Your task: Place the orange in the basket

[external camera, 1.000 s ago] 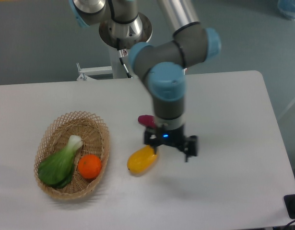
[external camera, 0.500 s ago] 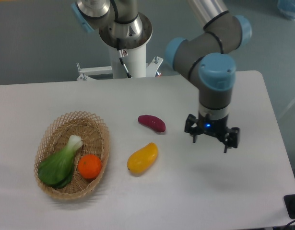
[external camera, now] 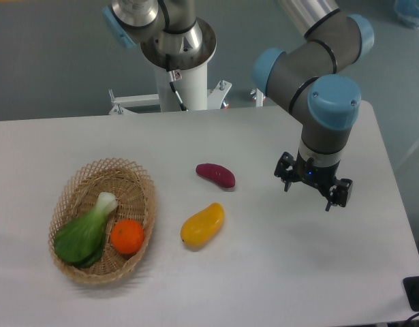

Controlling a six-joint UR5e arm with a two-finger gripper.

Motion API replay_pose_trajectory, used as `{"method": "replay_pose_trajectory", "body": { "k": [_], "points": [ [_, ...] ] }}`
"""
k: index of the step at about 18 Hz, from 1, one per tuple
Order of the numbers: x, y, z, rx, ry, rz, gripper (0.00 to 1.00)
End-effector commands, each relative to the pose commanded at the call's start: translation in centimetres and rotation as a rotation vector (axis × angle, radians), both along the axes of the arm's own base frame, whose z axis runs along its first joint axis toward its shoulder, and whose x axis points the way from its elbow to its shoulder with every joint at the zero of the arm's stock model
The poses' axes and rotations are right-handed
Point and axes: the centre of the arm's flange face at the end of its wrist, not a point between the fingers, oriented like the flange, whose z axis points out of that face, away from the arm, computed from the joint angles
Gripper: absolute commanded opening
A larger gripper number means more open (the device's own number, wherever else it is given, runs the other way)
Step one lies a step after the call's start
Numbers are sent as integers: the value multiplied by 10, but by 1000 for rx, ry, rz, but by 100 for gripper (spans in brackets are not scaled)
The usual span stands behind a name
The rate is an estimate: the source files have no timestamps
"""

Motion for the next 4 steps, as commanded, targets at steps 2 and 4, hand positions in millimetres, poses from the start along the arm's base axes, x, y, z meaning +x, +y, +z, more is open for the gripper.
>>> {"method": "replay_pose_trajectory", "body": {
  "k": [2,4],
  "points": [
    [0,0,0,-1,1,0,100],
    [0,0,-1,-3,0,0,100]
  ]
}}
